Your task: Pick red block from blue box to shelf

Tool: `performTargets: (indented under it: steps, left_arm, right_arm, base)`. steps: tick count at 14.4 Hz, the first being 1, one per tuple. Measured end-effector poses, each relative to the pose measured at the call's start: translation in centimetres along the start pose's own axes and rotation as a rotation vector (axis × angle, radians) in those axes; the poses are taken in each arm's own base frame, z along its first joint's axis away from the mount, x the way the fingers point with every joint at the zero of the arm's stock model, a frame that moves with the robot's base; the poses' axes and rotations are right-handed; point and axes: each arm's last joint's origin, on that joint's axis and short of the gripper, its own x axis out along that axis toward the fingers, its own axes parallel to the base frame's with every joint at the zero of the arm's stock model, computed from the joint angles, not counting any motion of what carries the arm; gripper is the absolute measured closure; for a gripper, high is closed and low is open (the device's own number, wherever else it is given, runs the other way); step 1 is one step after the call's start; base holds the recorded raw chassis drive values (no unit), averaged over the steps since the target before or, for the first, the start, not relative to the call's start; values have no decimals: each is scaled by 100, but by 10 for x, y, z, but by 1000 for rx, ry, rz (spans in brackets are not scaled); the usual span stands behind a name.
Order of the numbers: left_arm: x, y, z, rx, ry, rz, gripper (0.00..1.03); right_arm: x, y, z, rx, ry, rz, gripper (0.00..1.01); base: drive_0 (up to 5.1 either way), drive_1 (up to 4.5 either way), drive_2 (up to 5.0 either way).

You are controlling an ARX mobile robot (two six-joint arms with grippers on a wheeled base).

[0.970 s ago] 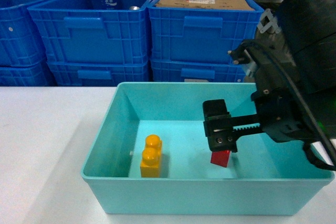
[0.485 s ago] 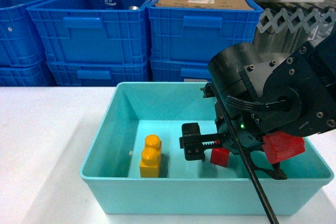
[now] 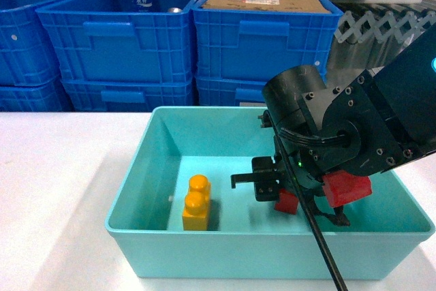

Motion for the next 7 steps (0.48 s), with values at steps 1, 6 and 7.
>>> performTargets:
  steps: [1, 6, 7]
  left_arm:
    - [0, 0, 0, 0, 0, 0, 5]
    - [0, 0, 0, 0, 0, 0, 5]
    - [0, 0, 0, 0, 0, 0, 5]
  right_arm:
    - [0, 0, 0, 1, -3, 3, 72]
    - [-122, -42, 15, 86, -364, 128, 74]
    - [-151, -58, 8, 94, -494, 117, 74]
  base:
    - [0, 0, 0]
    - [0, 0, 0]
    - [0, 0, 0]
